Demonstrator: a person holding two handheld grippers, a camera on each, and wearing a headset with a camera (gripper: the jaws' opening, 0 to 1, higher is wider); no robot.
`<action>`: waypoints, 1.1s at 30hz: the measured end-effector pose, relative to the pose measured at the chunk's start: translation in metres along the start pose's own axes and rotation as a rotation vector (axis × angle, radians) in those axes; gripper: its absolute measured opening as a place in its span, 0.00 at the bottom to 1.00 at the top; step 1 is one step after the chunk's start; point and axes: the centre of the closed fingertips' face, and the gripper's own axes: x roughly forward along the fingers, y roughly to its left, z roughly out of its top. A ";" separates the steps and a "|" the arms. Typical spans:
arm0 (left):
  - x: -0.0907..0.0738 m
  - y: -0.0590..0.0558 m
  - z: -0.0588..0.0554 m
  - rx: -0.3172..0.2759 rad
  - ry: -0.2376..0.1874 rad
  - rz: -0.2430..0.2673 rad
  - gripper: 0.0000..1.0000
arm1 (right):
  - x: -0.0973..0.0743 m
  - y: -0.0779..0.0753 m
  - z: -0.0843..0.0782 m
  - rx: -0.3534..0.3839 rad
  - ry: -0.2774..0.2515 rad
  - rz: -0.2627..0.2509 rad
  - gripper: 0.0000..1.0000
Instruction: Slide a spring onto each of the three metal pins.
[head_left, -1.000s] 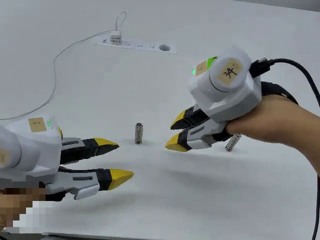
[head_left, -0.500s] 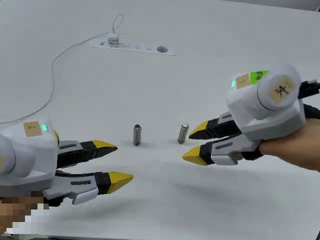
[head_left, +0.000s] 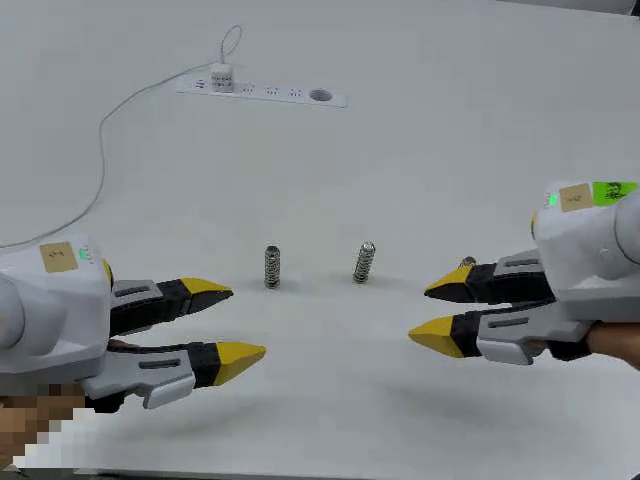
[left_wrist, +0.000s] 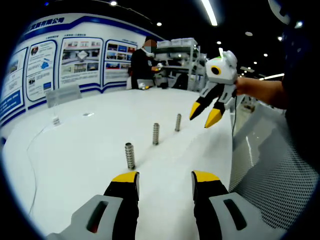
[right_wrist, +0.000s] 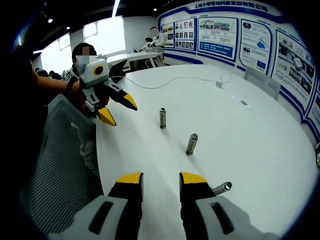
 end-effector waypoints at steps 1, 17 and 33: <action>0.000 0.000 0.000 0.000 0.000 0.000 0.43 | -0.004 -0.005 -0.002 0.014 -0.005 -0.013 0.30; -0.002 0.001 -0.002 -0.004 0.004 0.004 0.44 | -0.032 -0.039 -0.026 0.086 -0.063 -0.121 0.33; 0.000 0.001 -0.005 -0.012 0.012 0.000 0.45 | -0.035 -0.045 -0.032 0.016 -0.165 -0.131 0.46</action>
